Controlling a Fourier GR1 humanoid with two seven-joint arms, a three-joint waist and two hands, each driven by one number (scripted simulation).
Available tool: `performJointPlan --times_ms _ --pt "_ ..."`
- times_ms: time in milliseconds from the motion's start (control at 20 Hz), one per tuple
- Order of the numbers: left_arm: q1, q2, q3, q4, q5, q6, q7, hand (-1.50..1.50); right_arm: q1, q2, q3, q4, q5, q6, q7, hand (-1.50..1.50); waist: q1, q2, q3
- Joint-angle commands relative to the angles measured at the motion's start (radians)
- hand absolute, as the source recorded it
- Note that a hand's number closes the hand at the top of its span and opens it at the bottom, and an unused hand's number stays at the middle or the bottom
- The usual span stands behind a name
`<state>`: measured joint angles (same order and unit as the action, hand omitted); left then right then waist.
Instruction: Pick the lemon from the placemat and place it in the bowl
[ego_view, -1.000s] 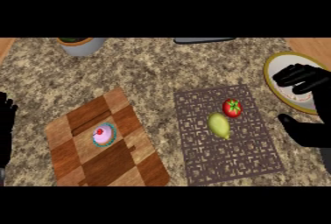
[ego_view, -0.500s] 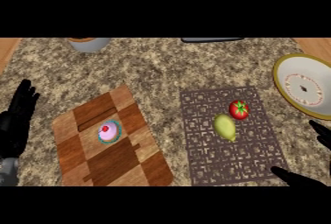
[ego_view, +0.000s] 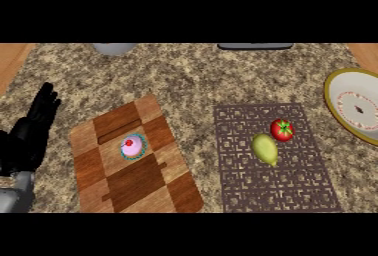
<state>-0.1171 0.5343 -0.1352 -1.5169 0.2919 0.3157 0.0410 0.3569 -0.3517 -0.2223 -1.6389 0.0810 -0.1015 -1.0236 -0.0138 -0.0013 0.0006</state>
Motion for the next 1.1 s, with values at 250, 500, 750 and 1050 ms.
performJointPlan --times_ms 250,500,750,1050 --pt "-0.067 -0.001 0.024 0.038 -0.031 -0.029 0.048 0.00 0.032 -0.166 0.001 -0.285 0.202 0.023 0.341 -1.50 0.006 0.002 -0.003" --pt "-0.009 -0.062 -0.015 -0.051 -0.073 0.012 0.043 0.00 -0.025 -0.167 0.104 -0.332 0.392 0.040 0.543 -1.50 0.021 0.001 -0.001" --pt "-0.032 -0.060 0.022 0.015 -0.070 -0.041 0.016 0.00 -0.139 -0.208 0.184 -0.340 0.478 0.178 0.731 -1.50 0.019 0.003 -0.001" --pt "-0.061 -0.054 0.038 0.001 -0.088 -0.046 0.079 0.00 -0.233 -0.161 0.346 -0.219 0.675 0.213 0.826 -1.50 0.021 0.003 -0.001"
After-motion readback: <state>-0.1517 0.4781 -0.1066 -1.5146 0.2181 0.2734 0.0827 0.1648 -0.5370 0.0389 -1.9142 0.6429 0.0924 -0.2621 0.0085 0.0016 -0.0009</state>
